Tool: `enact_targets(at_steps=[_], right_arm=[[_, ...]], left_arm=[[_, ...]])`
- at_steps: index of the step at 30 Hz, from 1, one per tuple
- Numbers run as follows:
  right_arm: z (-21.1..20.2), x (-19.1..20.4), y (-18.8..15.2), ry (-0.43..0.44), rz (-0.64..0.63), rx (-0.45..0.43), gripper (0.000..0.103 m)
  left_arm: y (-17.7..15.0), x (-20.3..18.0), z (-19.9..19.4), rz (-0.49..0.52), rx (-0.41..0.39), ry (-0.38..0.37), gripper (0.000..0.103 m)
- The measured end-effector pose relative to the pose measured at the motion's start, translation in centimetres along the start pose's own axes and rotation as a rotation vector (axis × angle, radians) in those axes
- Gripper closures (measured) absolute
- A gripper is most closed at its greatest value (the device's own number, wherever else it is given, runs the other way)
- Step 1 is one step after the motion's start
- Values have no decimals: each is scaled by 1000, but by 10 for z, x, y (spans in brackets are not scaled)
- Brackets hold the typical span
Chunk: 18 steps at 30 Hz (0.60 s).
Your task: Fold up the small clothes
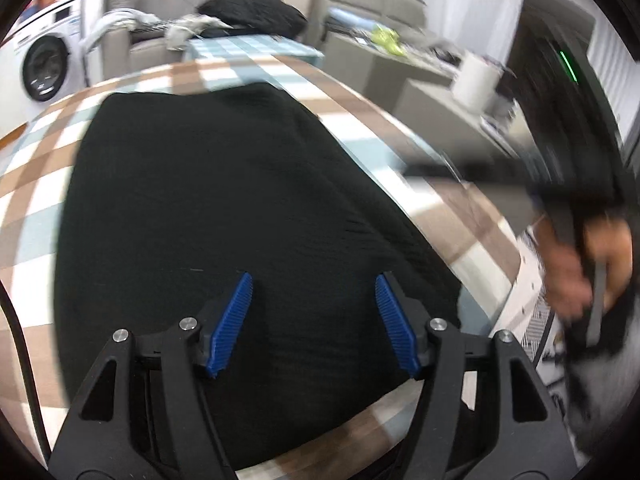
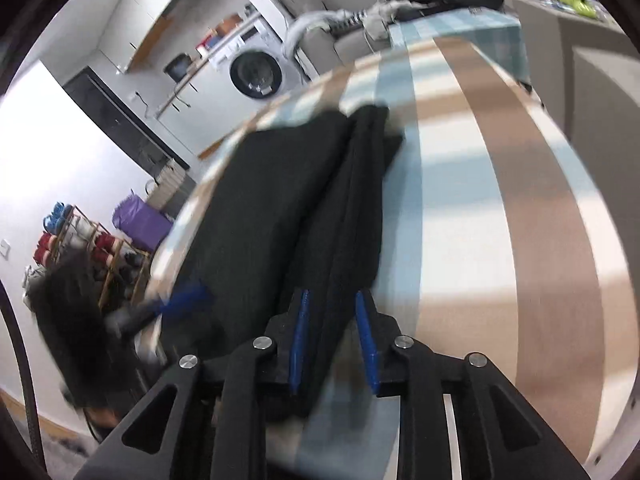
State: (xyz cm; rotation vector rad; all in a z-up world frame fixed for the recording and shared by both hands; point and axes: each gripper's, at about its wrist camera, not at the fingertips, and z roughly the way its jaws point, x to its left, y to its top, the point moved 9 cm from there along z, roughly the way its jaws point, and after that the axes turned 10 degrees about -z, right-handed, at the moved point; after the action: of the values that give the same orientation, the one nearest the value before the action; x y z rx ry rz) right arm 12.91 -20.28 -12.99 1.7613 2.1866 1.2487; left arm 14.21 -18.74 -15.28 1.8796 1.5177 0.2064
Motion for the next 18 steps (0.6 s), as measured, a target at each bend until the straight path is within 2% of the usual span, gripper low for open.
enact_targets(at_steps=[3, 6, 9, 11, 12, 13, 14, 16, 18], right_arm=[[31, -2, 35, -9, -5, -3, 66], [72, -16, 67, 14, 24, 12, 64], [109, -32, 92, 28, 50, 31, 65], [126, -42, 109, 70, 102, 26, 70], [133, -49, 118, 42, 104, 32, 82], [135, -48, 122, 33, 86, 42, 86], [132, -40, 131, 43, 41, 14, 94], [111, -29, 145, 6, -65, -59, 94], [109, -29, 146, -34, -102, -44, 94]], left_arm=[[-6, -8, 8, 33, 3, 28, 39], [-5, -5, 7, -4, 15, -13, 38], [-7, -7, 6, 1, 12, -27, 38], [-7, -8, 7, 11, 9, -24, 37], [-8, -8, 7, 10, 10, -29, 37], [-8, -9, 7, 8, 11, -32, 37], [-9, -9, 7, 10, 13, -33, 37], [-7, -10, 9, 13, 16, -40, 37], [-3, -7, 9, 8, 15, -45, 37]])
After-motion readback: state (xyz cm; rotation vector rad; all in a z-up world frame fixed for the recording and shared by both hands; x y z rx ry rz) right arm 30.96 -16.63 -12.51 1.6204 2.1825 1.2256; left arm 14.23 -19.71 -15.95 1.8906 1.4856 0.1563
